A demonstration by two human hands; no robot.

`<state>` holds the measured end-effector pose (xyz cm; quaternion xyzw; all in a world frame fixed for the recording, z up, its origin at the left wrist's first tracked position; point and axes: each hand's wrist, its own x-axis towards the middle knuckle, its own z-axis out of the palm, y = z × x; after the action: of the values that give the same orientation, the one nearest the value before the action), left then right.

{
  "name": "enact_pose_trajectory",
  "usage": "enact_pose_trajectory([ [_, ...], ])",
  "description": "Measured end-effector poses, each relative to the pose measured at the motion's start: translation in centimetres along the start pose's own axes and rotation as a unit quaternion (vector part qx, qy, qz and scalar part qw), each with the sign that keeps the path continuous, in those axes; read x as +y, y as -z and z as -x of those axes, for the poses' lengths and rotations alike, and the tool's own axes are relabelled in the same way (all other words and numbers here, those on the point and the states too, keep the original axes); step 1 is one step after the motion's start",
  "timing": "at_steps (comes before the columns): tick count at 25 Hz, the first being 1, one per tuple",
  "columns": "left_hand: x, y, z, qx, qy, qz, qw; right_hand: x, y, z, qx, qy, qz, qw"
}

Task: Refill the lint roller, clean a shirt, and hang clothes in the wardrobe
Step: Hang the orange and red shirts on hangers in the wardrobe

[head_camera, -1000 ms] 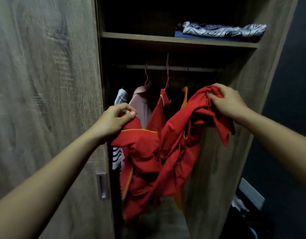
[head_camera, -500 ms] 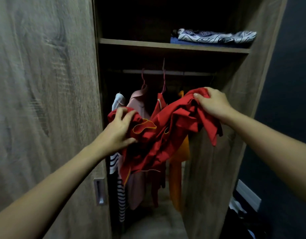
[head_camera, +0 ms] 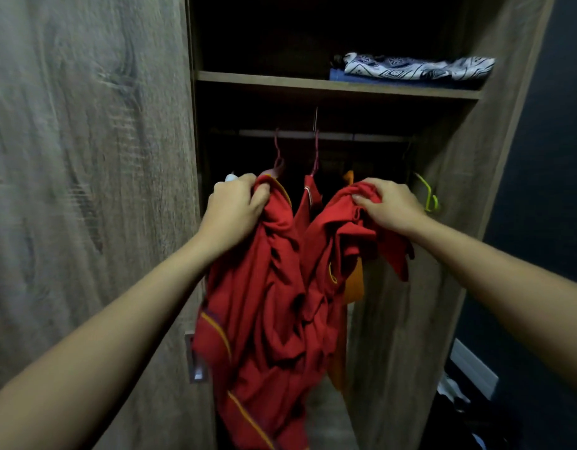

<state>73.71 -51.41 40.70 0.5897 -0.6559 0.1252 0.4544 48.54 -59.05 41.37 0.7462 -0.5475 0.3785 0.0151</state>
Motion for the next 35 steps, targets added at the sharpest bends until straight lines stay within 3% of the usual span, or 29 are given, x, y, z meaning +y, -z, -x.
enact_pose_trajectory([
  [3,1.5,0.2,-0.8,0.001,0.038,0.048,0.998,0.1,-0.7,0.6,-0.003,0.017,-0.018,1.0],
  [7,2.0,-0.1,-2.3,0.006,0.143,0.178,0.974,-0.2,-1.0,1.9,-0.067,0.075,0.097,0.99],
  [8,1.9,-0.3,-2.8,0.013,0.163,0.216,0.963,-0.9,-1.1,2.5,-0.067,0.103,0.074,0.99],
  [10,1.6,-0.7,-3.5,0.041,0.195,0.292,0.935,-2.2,-1.3,4.1,-0.075,0.146,-0.082,0.983],
  [12,2.0,-1.3,-3.6,0.054,0.231,0.364,0.901,-3.4,-1.2,6.1,-0.166,0.144,-0.251,0.943],
  [13,2.3,-1.8,-3.4,0.05,0.245,0.392,0.885,-3.5,-1.5,7.2,-0.233,0.143,-0.28,0.92],
  [15,3.2,-3.2,-2.6,0.019,0.252,0.433,0.865,-3.0,-3.1,9.2,-0.31,0.157,-0.188,0.919],
  [17,3.4,-3.9,-2.3,-0.002,0.236,0.429,0.872,-2.1,-5.3,10.4,-0.28,0.18,-0.115,0.936],
  [19,2.3,-4.0,-2.9,-0.021,0.217,0.396,0.892,-1.3,-6.3,10.1,-0.239,0.14,-0.208,0.938],
  [23,-1.7,-2.8,-3.9,-0.001,0.239,0.268,0.933,-1.6,-4.7,8.6,-0.18,-0.004,-0.376,0.909],
  [25,-1.9,-1.5,-2.1,0.032,0.205,0.112,0.972,-2.2,-4.3,8.0,-0.137,-0.027,-0.408,0.902],
  [27,-1.4,-0.7,0.2,0.058,0.105,-0.007,0.993,-3.1,-4.1,7.6,-0.111,-0.038,-0.428,0.896],
  [28,-0.7,-0.3,1.4,0.025,0.05,0.021,0.998,-3.7,-4.0,7.4,-0.102,-0.046,-0.435,0.894],
  [30,0.0,-1.0,3.3,-0.128,-0.021,0.145,0.981,-4.6,-4.2,7.0,-0.084,-0.056,-0.442,0.891],
  [32,0.1,-2.5,4.4,-0.229,-0.007,0.219,0.948,-5.3,-4.1,6.8,-0.058,-0.065,-0.464,0.881],
  [35,0.3,-3.8,4.2,-0.178,0.023,0.315,0.932,-5.1,-3.8,7.0,-0.07,-0.061,-0.499,0.862],
])
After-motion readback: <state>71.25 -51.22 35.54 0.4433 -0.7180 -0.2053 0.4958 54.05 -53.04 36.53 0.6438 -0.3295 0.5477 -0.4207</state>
